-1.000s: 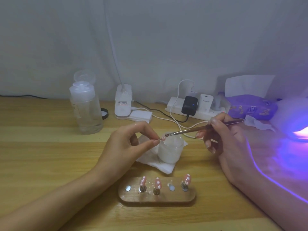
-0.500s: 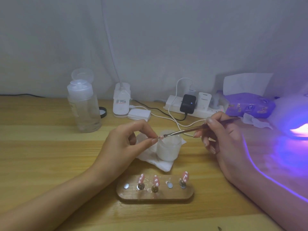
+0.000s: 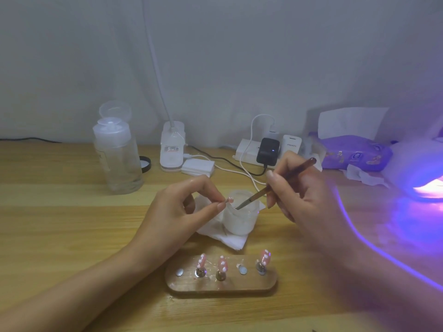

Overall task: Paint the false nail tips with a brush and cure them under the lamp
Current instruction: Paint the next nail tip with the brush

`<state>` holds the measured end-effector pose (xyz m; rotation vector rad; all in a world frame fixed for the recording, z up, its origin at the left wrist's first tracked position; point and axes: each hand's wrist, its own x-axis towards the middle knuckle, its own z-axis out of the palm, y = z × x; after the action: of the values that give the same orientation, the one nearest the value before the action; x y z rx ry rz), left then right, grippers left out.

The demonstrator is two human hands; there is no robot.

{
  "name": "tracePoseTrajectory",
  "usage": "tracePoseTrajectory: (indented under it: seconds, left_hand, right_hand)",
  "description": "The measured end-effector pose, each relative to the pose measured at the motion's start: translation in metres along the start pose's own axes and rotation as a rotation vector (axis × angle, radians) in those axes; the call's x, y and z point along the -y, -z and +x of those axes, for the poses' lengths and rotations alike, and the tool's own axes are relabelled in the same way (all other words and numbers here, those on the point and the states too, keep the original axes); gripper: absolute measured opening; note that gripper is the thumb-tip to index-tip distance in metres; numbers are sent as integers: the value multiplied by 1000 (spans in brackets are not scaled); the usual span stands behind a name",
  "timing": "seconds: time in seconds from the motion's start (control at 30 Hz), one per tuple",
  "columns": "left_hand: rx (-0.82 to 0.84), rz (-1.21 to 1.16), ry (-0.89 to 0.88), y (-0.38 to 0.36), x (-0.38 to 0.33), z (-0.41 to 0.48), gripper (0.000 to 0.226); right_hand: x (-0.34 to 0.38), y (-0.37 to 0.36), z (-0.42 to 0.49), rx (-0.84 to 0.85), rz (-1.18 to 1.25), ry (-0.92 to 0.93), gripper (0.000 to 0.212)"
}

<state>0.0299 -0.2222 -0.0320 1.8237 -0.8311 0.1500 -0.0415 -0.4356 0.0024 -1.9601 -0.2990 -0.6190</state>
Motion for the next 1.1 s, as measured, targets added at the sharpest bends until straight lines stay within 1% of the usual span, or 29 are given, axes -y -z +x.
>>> tracePoseTrajectory:
  seconds: [0.1,0.27,0.33,0.47,0.63,0.73,0.87,0.93,1.0,1.1]
  left_hand:
    - [3,0,-6,1,0,0,7]
    - [11,12,8,1,-1,0,5]
    - [11,10,13,1,-2,0,7]
    - [3,-11,11,1,-4,0,19]
    - [2,-12,11,1,-5,0,19]
    - [2,-7,13,0,-6,1,19]
    - [-1,-18,4,0,-8,1,22]
    - [-2,-17,9,0,-8,0,19]
    - [0,-8,8,1,-7,0,10]
    - [5,1,1,1,-6,0,7]
  right_hand:
    - [-2,-1,0,-2,22,-37,22]
    - [-4,0,-4,-38,172,-116,24]
    - [-4,2,-5,-72,233,-145,25]
    - [-4,7,-7,-161,316,-168,24]
    - [-9,11,-6,-271,435,-262,36]
    - [-13,10,-6,-311,526,-338,31]
    - [-16,7,-7,-305,616,-430,31]
    - [-16,6,-7,-281,615,-427,25]
    - [-15,5,-8,-247,600,-403,19]
    - [-13,5,-8,-208,569,-376,19]
